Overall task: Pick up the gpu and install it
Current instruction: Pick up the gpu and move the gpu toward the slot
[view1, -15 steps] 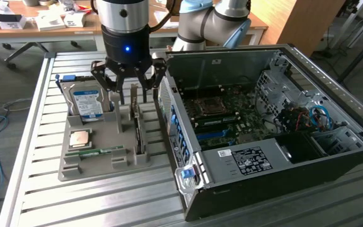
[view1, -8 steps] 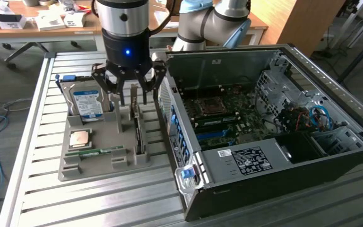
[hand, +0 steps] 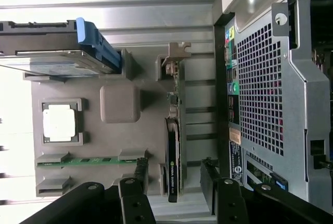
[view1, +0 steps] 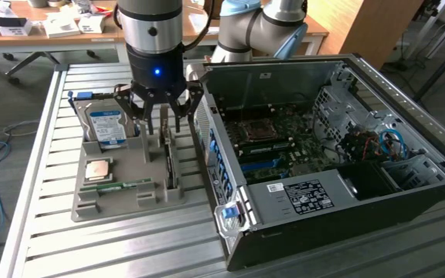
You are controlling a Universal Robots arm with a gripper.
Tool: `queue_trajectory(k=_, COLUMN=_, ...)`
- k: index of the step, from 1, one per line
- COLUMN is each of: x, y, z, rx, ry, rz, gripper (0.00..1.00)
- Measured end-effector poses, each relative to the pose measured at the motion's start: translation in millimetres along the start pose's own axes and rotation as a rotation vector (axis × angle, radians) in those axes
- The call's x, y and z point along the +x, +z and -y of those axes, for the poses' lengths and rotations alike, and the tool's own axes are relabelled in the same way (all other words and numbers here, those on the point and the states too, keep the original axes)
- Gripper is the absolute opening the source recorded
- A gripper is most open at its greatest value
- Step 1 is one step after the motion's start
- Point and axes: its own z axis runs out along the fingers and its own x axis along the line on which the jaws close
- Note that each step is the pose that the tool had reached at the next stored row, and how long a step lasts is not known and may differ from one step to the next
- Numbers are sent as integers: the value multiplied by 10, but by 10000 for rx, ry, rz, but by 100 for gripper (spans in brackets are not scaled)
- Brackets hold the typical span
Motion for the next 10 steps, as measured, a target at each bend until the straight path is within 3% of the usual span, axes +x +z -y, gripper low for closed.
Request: queue_trajectory(k=10, x=0, y=6, z=0, rx=-2, ry=0, rz=2, gripper=53)
